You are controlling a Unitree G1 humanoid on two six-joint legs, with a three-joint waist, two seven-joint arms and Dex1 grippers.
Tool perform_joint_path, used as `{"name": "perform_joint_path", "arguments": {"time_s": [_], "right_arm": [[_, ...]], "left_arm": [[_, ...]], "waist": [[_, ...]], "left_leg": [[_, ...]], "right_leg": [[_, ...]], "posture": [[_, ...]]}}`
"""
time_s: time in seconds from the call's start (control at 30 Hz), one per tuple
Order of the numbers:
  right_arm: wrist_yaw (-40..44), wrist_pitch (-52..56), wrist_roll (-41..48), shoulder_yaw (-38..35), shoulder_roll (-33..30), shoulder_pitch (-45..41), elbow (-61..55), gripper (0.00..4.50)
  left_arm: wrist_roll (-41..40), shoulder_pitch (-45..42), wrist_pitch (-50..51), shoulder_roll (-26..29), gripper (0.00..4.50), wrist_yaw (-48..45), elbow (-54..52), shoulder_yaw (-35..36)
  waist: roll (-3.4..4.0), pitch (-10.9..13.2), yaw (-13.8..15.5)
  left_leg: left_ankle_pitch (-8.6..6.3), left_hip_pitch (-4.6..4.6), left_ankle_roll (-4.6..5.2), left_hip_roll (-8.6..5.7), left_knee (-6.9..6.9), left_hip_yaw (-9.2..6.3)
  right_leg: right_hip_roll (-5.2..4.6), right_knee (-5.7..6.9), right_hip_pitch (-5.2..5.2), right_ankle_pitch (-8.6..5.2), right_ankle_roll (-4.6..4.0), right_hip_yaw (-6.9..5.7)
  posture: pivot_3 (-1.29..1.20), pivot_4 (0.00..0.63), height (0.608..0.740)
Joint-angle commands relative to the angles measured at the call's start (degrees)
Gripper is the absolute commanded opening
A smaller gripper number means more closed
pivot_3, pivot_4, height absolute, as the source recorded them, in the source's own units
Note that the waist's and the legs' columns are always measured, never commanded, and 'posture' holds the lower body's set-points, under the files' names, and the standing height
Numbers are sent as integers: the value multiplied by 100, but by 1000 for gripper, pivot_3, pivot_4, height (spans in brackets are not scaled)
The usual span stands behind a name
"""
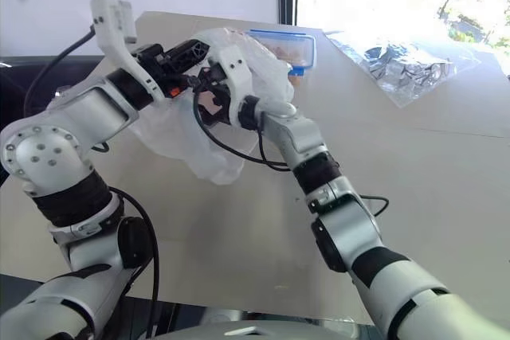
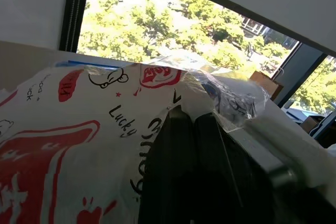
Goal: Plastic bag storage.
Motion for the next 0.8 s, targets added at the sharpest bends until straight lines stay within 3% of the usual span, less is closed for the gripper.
{"name": "perform_joint_path", "arguments": {"time_s": [0.03,0.17,0.27,0.43,0.6,0.63,0.7,0.8], "right_arm": [[-90,621,111,-46,-533,525,-1786,4412],[-592,1422,185,-252,-1103,982,-3360,4412],[-1164,1692,-362,-266,-1442,976,-3528,4412],[-2050,1764,-997,-266,-1239,492,-2417,4412],[-2506,858,-1473,-343,-902,-191,-703,4412],[-2522,696,-1435,-444,-832,-273,-510,3883],[-2523,462,-1464,-518,-808,-366,-298,3264],[-2474,347,-1510,-561,-851,-413,-207,1731]], "left_arm": [[6,48,-248,54,0,-32,-27,12],[70,6,-428,114,0,-214,197,-152],[121,-63,-516,163,0,-363,350,-273],[208,-111,-671,269,0,-553,497,-449],[211,-59,-701,348,0,-583,432,-486],[197,-34,-691,361,0,-573,396,-473],[189,21,-671,402,0,-570,320,-470],[263,176,-622,613,0,-633,180,-544]], "waist": [[0,0,11],[1,0,-13],[2,0,-46],[3,1,-35],[3,1,-31],[3,1,-30],[3,1,-23],[3,1,-22]], "left_leg": [[1,-1,-1,0,0,-2],[1,-13,-1,-1,16,-15],[2,-6,-3,3,22,-10],[6,-8,-9,4,45,-10],[7,-13,-8,6,52,-2],[7,-16,-8,6,52,-3],[7,-21,-8,6,52,-4],[7,-28,-8,5,48,-6]], "right_leg": [[0,3,-1,0,0,-2],[-2,9,-4,-1,-1,-13],[7,16,-3,-1,-2,-6],[13,37,-5,-5,-7,-1],[20,42,-14,-4,-6,13],[21,43,-18,-4,-6,13],[20,43,-22,-4,-6,13],[16,40,-25,-4,-5,11]], "posture": [[0,150,740],[0,150,740],[0,150,740],[0,150,740],[0,150,740],[0,150,740],[0,150,740],[0,150,740]]}}
